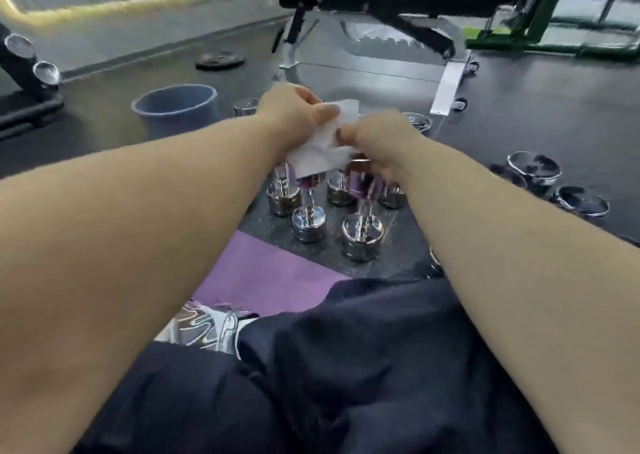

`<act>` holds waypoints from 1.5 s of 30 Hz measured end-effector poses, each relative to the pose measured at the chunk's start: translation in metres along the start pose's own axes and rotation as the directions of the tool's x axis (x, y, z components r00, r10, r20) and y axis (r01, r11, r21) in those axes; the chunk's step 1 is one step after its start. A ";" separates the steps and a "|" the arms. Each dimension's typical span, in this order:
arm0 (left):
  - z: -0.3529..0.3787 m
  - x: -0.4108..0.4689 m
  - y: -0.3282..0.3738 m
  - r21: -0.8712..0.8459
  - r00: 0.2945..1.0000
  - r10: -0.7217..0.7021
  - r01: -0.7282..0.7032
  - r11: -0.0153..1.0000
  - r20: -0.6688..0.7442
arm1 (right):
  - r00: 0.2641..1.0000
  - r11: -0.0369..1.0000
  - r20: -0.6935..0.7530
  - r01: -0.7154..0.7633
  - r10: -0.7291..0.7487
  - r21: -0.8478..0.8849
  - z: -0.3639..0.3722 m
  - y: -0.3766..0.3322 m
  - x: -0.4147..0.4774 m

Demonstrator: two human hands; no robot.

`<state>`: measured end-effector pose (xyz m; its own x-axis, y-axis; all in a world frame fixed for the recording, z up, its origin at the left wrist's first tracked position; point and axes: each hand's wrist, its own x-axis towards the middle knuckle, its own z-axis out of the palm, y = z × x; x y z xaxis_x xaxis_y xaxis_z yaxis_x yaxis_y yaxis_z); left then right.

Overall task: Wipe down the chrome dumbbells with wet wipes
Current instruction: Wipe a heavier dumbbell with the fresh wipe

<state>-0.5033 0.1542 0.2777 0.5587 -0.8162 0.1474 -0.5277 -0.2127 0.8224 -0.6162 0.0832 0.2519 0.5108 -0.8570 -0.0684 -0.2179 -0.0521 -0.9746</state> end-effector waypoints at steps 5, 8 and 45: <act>0.043 0.026 -0.016 -0.114 0.990 -0.049 0.064 0.991 0.129 | 0.953 0.864 -0.260 0.007 -0.158 -0.503 -0.044 0.011 0.028; 0.075 0.049 -0.034 -0.104 0.995 -0.069 0.077 0.992 0.074 | 0.905 0.799 -0.302 0.066 -0.300 -0.598 -0.046 0.034 0.038; 0.144 0.066 -0.117 -0.712 0.934 -0.147 0.345 0.612 0.326 | 0.981 0.351 0.184 0.193 -0.061 -0.916 -0.008 0.074 0.088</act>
<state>-0.4965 0.0478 0.1120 0.3909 -0.9061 -0.1620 0.3255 -0.0286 0.9451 -0.5940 0.0001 0.1758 0.6670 -0.7436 -0.0473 -0.7399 -0.6535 -0.1600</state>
